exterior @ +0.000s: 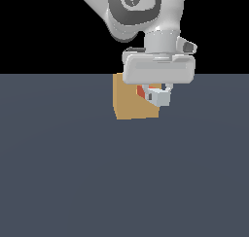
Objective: Insert the peg into the horizontal hole in a box.
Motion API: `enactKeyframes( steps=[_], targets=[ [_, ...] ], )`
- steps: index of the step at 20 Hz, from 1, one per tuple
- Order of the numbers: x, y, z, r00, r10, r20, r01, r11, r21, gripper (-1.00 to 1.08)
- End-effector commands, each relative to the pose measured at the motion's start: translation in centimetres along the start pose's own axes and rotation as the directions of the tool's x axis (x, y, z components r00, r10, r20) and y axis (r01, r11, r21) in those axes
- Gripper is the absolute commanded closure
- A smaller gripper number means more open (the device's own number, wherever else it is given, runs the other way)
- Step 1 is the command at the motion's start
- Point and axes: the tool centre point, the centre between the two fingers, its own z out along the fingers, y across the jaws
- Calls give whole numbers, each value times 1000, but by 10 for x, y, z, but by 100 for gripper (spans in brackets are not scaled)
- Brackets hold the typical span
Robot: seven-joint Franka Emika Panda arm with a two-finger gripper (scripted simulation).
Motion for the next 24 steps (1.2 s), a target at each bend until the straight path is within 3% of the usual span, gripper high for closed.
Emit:
enactKeyframes(
  steps=[1,9,19,24],
  targets=[
    [0,2,-3,1000,-1,0,1,1000,-4,108],
    [12,0,-1,1000,-1,0,1,1000,-1,108],
    [91,0,-2,1000,-2,0,2,1000,-3,108],
    [111,0,-3,1000,-1,0,1,1000,-4,108]
  ],
)
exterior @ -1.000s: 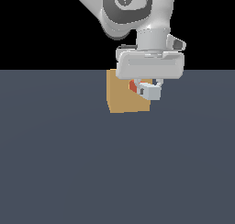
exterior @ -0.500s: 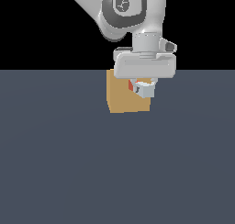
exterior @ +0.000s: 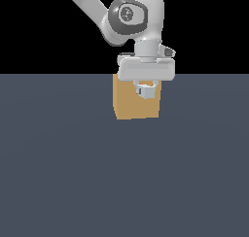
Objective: Insert the peg into the horizontal hole in a box.
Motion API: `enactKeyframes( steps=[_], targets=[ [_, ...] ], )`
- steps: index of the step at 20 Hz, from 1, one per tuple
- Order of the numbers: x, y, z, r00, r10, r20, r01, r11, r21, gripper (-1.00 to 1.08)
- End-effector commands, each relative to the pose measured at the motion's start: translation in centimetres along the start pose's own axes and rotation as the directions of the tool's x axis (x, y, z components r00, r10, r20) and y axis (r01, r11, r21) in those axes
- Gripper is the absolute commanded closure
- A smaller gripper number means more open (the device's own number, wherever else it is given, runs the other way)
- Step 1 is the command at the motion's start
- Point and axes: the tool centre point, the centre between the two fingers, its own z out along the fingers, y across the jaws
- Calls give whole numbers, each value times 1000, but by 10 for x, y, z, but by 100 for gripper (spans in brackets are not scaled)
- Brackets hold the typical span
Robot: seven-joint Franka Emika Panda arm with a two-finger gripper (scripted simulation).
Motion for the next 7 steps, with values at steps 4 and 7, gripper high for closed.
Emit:
enactKeyframes(
  steps=[4,7],
  targets=[
    [14,2,-2,1000,-10,-6,10,1000,-5,108],
    [10,3,-2,1000,-10,-6,10,1000,-5,108]
  ],
)
